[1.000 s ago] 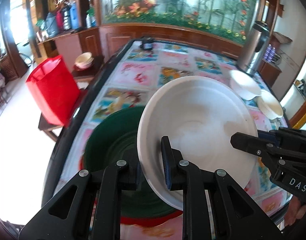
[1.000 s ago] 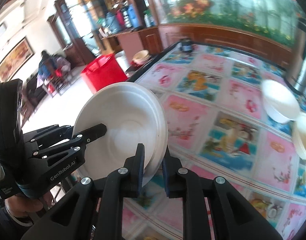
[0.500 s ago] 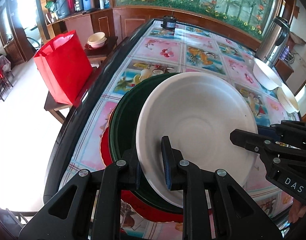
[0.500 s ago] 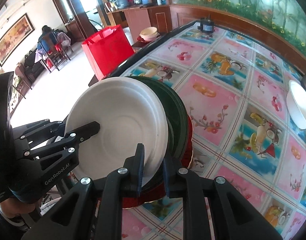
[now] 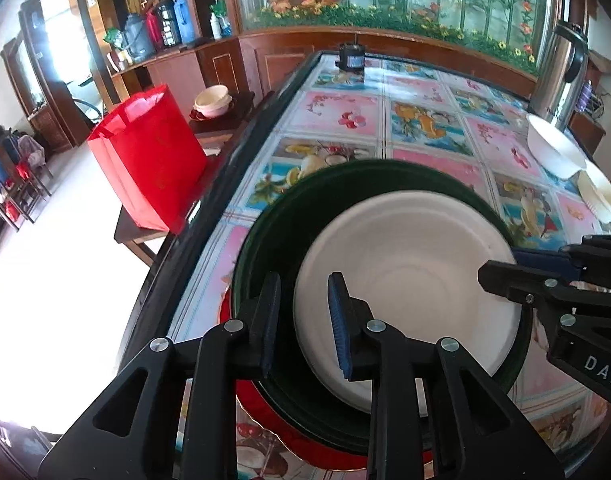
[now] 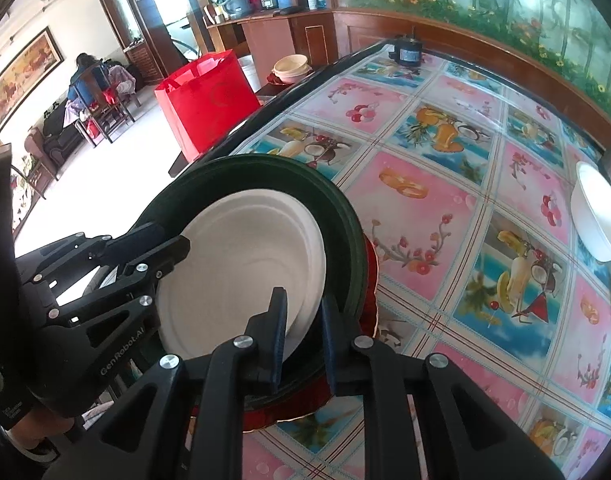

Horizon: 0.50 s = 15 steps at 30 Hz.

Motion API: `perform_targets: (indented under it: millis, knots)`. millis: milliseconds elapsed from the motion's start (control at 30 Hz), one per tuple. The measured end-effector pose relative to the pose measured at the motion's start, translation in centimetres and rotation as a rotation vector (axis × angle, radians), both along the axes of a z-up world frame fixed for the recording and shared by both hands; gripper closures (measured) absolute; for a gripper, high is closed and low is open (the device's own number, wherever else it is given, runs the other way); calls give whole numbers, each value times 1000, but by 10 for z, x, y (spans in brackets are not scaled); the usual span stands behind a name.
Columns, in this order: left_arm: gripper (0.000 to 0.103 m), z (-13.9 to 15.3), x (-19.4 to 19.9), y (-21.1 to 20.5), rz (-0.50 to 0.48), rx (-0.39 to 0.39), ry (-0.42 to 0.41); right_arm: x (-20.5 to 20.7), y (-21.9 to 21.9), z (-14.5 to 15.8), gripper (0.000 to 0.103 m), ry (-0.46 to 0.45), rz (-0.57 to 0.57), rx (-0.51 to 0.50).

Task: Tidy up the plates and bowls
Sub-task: 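Lower the white plate into the green basin and open the left gripper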

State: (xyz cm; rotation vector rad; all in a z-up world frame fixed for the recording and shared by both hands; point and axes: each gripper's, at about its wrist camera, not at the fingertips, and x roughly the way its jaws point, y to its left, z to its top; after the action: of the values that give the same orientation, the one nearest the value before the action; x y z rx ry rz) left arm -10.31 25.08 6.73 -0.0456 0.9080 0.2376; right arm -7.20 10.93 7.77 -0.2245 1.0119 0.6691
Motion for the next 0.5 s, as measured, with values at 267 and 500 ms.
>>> perform_targets:
  millis: [267,500]
  knots:
    - [57,9,-1,-1,17,-18,-54,0,-8,8,87,-25,-33,34]
    - [47,17,-2,-9,24,-37,-100,-3,-27,20,75,-54,-67,70]
